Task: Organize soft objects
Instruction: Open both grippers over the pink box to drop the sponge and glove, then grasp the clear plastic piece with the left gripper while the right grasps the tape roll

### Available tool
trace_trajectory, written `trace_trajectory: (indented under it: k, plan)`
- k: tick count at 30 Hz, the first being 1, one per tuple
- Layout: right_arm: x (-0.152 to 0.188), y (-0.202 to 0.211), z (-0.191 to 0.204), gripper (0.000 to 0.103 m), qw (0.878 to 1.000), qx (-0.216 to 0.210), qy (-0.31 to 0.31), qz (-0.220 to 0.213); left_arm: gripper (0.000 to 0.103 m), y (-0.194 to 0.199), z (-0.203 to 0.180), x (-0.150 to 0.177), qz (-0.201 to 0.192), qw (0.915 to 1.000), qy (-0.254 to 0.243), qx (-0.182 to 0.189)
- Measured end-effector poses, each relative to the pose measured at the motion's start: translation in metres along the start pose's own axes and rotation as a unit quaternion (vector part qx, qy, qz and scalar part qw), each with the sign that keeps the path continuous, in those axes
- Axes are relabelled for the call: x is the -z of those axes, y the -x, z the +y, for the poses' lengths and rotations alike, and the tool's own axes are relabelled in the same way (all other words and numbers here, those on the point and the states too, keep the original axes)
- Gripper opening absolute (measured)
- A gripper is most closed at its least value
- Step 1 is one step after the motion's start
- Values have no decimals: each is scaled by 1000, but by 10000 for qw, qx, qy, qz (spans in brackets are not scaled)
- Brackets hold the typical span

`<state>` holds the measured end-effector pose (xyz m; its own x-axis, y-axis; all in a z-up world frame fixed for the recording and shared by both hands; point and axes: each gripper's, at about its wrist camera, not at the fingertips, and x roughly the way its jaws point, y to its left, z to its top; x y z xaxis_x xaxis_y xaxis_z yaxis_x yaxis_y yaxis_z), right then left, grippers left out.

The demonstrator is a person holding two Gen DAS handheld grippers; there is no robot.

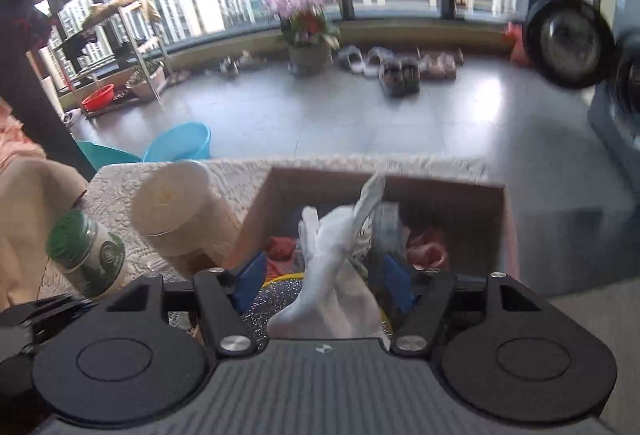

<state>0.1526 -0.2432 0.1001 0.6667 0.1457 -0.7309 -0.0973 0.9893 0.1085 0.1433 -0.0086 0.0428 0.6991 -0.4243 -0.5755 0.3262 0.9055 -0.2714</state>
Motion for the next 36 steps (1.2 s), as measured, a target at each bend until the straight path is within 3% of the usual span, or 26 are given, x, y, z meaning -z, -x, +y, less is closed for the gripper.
trace_trajectory:
  k: [4,9,10,14,16,21,28,32,36]
  plan:
    - [4,26,5,65,9985,191,388,-343,26,-19,-6,-6,140,9998,-18,-159]
    - [12,41,2,64,9976,223,460,-462,26,-45,-18,-3,507,9970,-353,-470]
    - [14,42,1,60,9979,173,446,-434,26,-47,-20,-2,526,9965,-433,-477]
    - [19,30,-1,20,9991,-228,362,-49,25,-52,-24,2,662,9941,-668,-545]
    - [21,20,0,17,9987,-423,220,156,22,-47,-25,2,775,9913,-841,-645]
    - [23,-5,5,17,9970,-705,-19,313,22,-18,-20,2,771,9835,-1271,-1032]
    - [22,-22,-3,17,9983,-526,-130,231,22,-7,0,4,620,9938,-609,-693]
    - [28,-7,-1,32,9995,-285,133,65,22,-7,-6,2,486,9967,-446,-466]
    - [34,15,2,40,9987,-142,433,-223,23,3,-15,9,474,9965,-582,-380]
